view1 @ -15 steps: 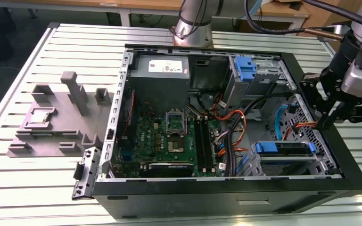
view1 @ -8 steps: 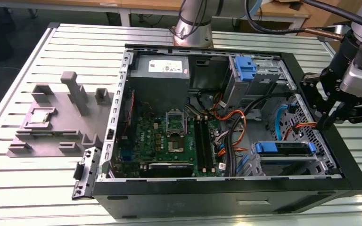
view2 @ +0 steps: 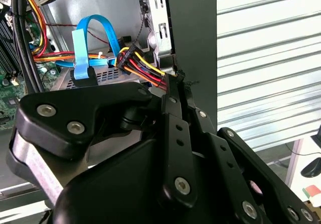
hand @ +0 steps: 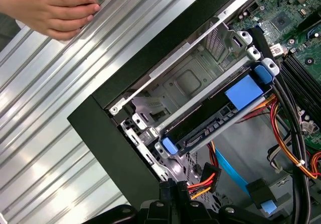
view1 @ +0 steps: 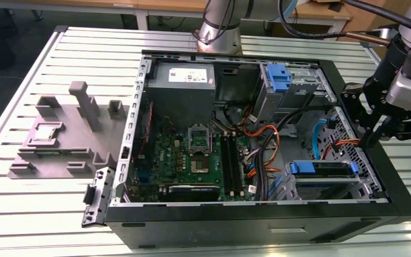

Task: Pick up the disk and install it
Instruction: 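Insert the first disk wire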

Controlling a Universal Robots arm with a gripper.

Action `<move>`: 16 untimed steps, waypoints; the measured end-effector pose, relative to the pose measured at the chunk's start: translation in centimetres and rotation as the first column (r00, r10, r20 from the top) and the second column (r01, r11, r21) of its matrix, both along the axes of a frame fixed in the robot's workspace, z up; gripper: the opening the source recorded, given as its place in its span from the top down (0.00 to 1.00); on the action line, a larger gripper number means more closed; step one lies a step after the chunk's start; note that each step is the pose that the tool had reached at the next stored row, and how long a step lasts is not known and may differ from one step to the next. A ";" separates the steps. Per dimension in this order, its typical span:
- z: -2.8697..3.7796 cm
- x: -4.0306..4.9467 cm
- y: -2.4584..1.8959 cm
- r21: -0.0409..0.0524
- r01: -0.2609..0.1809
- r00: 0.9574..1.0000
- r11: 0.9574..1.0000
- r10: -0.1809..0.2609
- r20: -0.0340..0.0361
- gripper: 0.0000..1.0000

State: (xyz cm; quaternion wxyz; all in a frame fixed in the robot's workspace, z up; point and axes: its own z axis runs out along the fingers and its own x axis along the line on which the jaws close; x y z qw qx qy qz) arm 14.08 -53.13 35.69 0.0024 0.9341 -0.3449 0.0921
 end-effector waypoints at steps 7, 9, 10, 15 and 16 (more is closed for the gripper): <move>-0.02 0.00 0.02 -0.001 0.109 0.994 0.994 -0.109 0.000 0.83; -0.03 0.00 0.02 -0.001 0.143 0.990 0.990 -0.143 0.000 0.83; -0.04 0.00 0.02 -0.001 0.160 0.987 0.987 -0.160 0.000 0.83; -0.03 -0.22 0.03 -0.002 0.223 0.975 0.975 -0.223 0.000 0.83; -0.05 -0.42 0.02 -0.002 0.223 0.975 0.975 -0.223 0.000 0.83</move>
